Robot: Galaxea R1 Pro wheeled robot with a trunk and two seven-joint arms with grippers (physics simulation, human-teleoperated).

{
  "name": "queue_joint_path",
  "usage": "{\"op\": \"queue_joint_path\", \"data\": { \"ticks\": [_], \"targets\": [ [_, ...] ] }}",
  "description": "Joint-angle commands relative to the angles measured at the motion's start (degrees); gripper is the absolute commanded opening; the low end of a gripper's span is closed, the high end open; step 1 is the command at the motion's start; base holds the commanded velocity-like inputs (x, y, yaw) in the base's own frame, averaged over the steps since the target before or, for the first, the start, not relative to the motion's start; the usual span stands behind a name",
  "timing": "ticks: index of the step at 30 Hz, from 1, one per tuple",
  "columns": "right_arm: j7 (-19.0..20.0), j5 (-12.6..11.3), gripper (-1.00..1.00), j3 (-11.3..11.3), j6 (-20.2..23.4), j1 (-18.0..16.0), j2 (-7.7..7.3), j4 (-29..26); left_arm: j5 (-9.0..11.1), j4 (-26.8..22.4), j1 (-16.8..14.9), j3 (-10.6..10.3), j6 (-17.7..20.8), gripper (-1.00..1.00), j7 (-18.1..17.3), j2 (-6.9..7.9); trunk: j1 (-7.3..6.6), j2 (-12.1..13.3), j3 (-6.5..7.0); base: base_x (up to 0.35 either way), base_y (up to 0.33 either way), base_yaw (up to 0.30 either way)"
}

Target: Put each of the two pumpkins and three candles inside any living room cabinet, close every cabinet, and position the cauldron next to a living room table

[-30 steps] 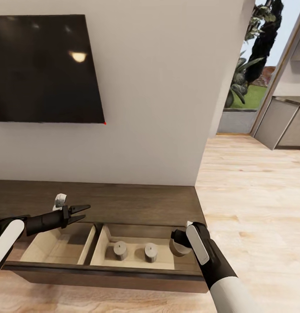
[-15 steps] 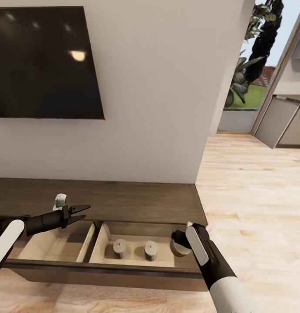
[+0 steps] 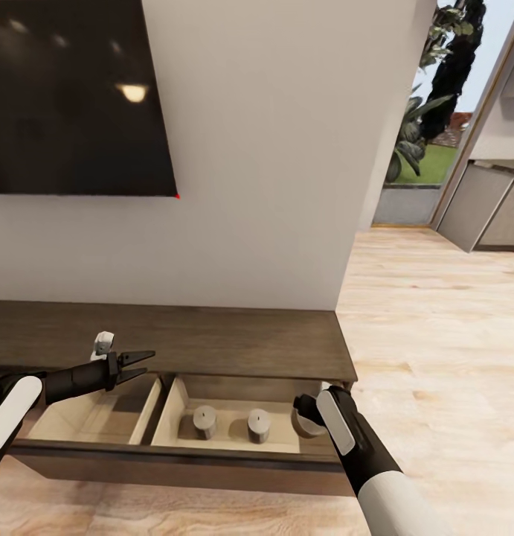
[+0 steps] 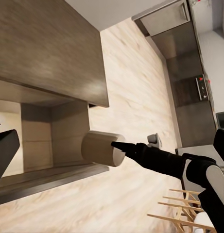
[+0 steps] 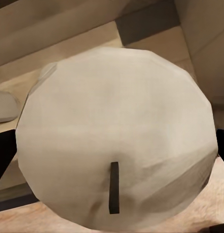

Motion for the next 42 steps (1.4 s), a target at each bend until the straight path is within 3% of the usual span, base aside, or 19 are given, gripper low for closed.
{"op": "queue_joint_path", "data": {
  "ticks": [1,37,42],
  "targets": [
    [0.32,-0.01,-1.00,0.01,-0.09,0.01,0.00,0.01,0.03,0.00,0.00,0.00,0.01,1.00,0.00,0.00,0.23,-0.42,-0.18,0.000,0.000,0.000],
    [1.17,-0.06,-1.00,0.20,-1.57,-0.02,0.09,0.40,0.01,0.02,0.00,0.13,0.01,1.00,-0.09,0.08,0.23,-0.42,-0.18,0.018,0.000,0.000],
    [1.17,-0.05,-1.00,0.20,-1.57,-0.02,0.09,0.49,0.03,0.04,0.00,0.17,0.01,1.00,-0.09,0.09,1.32,-2.42,-1.08,0.000,0.000,0.000]
  ]
}}
